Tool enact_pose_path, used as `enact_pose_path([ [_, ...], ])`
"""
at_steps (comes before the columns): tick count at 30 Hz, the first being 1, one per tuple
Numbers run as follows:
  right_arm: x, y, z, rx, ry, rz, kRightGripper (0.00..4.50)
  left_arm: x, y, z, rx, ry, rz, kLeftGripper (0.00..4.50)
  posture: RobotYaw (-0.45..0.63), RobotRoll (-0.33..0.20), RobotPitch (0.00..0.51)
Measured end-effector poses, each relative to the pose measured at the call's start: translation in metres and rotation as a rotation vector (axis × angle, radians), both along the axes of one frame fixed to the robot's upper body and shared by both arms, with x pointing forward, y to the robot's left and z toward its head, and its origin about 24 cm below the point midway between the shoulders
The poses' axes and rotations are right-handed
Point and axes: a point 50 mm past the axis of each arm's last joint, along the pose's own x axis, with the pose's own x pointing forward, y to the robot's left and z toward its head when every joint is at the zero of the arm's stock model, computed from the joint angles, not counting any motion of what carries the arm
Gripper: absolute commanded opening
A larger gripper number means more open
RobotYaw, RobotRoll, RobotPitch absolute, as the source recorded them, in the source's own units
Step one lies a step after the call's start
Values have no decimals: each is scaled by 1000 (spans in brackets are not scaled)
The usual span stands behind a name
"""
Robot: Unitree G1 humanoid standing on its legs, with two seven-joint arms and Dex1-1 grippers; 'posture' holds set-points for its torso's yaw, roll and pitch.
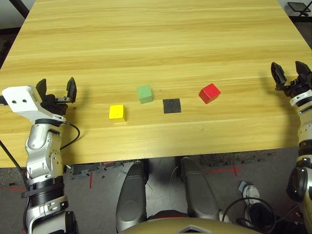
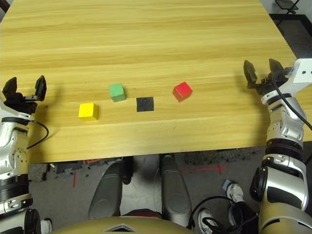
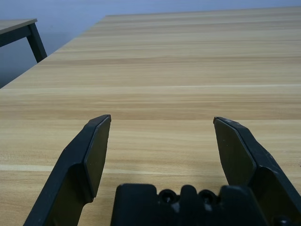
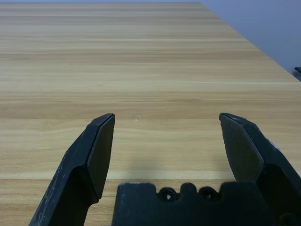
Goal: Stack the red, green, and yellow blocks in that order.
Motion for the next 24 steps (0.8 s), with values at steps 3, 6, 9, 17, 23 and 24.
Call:
enact_pose_path([
  [3,0,0,0,0,1,1,4500,0,0,0,-1,-1,-2,4445,103,-73,307],
  [6,-1,-2,1,-3,21,5,4500,4,-1,7,-2,-7,-38,4445,99,-77,329],
  [9,-2,-6,13,-22,62,31,4500,14,1,41,50,-21,-167,4445,90,-71,336],
  [17,-10,75,62,-109,273,539,4500,17,-51,134,414,40,-812,4445,119,-93,306],
  [23,-32,133,62,-156,449,755,4500,15,-77,133,496,118,-1048,4445,113,-95,301],
  [24,-34,141,59,-168,474,775,4500,14,-81,131,506,126,-1077,4445,120,-95,301],
])
